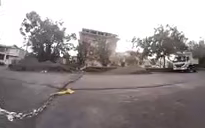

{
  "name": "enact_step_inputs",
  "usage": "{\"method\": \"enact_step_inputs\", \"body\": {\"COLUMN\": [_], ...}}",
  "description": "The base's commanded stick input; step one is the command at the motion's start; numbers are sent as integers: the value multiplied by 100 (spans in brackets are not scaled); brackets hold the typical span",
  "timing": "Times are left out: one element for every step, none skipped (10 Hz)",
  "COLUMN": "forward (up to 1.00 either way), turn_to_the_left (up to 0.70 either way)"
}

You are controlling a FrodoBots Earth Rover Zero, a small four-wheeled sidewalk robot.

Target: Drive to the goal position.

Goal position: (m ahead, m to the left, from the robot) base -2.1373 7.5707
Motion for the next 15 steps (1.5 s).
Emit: {"method": "enact_step_inputs", "body": {"forward": [0, 0, 0, 0, 0, 0, 0, 0, 0, 0, 0, 0, 0, 0, 0], "turn_to_the_left": [45, 45, 45, 45, 45, 45, 45, 45, 45, 45, 45, 45, 45, 45, 45]}}
